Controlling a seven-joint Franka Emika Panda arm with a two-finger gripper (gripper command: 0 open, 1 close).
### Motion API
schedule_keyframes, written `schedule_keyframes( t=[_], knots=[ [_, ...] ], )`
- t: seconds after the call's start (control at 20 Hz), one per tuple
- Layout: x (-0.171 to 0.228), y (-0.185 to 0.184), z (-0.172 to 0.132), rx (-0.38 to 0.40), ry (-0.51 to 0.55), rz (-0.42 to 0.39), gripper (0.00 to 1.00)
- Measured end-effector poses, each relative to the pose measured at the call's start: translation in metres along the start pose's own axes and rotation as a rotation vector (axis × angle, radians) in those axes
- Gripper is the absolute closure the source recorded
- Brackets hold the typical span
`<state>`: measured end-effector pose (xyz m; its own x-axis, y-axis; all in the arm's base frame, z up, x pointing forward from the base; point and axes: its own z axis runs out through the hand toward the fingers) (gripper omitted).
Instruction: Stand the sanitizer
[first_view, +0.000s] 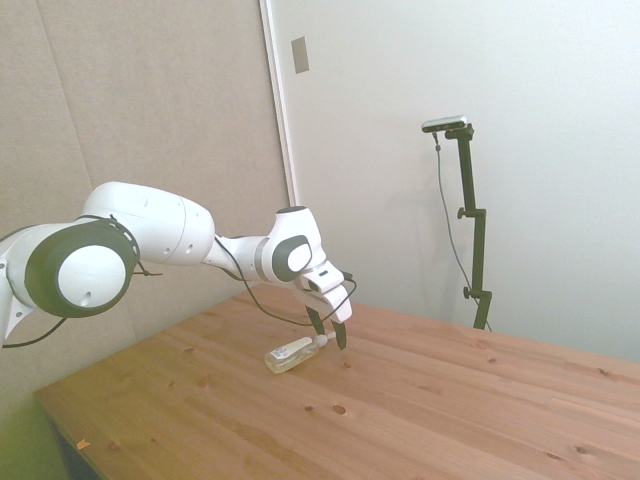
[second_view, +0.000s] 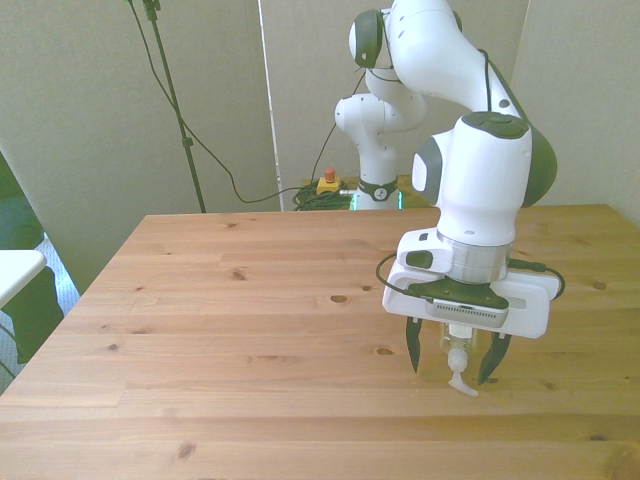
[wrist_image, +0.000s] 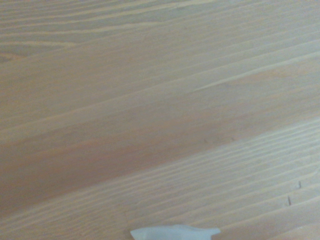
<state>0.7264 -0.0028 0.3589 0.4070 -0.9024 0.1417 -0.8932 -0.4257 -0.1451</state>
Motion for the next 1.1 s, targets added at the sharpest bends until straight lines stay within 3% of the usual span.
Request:
schedule_keyframes(
  t=[1.1],
  knots=[
    [0.018, 0.013, 0.006, 0.001, -0.083, 0.012, 1.0]
  ],
)
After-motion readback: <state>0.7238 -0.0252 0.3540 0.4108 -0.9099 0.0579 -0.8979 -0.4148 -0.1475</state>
